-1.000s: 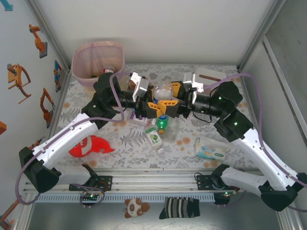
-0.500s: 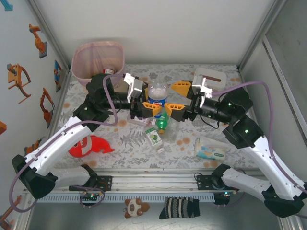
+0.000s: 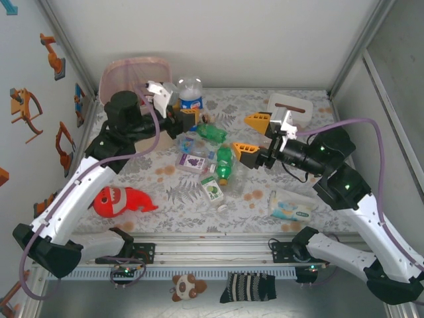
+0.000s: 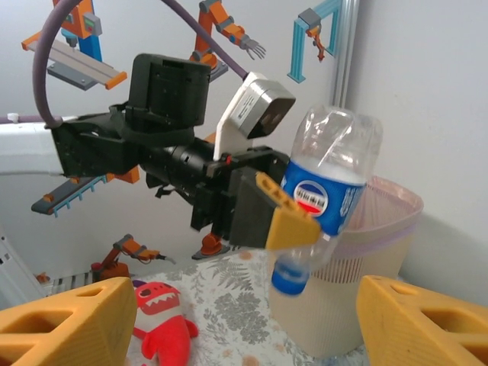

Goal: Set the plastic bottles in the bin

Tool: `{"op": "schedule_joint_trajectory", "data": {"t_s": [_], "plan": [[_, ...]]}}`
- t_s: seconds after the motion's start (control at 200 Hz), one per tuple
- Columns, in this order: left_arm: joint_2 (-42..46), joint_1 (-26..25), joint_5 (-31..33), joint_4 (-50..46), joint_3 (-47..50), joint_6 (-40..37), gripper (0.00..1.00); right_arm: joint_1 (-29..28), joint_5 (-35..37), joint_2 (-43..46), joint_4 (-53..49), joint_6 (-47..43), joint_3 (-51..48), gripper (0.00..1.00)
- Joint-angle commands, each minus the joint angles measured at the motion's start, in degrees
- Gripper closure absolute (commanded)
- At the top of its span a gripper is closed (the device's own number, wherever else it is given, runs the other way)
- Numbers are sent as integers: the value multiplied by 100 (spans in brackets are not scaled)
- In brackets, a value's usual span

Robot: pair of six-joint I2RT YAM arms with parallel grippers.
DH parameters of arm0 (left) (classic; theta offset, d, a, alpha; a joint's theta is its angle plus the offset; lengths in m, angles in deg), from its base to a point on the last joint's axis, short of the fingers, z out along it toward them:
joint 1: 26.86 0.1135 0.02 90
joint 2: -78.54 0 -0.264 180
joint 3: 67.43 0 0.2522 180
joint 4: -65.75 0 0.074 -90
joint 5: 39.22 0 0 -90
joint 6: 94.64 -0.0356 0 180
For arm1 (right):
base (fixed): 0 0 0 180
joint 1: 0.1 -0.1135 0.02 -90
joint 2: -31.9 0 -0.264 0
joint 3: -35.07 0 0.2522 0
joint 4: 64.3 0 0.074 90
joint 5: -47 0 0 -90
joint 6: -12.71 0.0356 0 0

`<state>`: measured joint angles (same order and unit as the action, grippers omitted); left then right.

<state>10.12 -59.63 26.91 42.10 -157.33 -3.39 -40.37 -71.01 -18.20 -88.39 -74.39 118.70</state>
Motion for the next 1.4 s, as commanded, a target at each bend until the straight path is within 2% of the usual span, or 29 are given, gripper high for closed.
{"op": "schedule_joint_trajectory", "data": {"t_s": [0.0,0.09,0.25,0.666,1.041,1.187,1.397], "plan": [[-26,223,1122,-339,-284,-109,54,-16,111,-2,-16,-111,20,25],[-158,565,1226,-380,-380,74,54,-16,120,-8,-62,-97,65,25],[-567,1271,1054,-430,-695,427,55,-16,168,62,-176,-89,73,25],[-2052,2386,777,-554,-1739,1081,58,-16,208,87,-196,-48,75,26],[-3310,2526,94,-1640,-2645,999,59,-16,277,180,-365,-49,89,26],[-3536,2522,-121,-2199,-2766,847,59,-16,288,198,-402,-47,72,26],[-3655,2516,-117,-3051,-2825,523,58,-16,243,150,-384,-34,63,26]]}}
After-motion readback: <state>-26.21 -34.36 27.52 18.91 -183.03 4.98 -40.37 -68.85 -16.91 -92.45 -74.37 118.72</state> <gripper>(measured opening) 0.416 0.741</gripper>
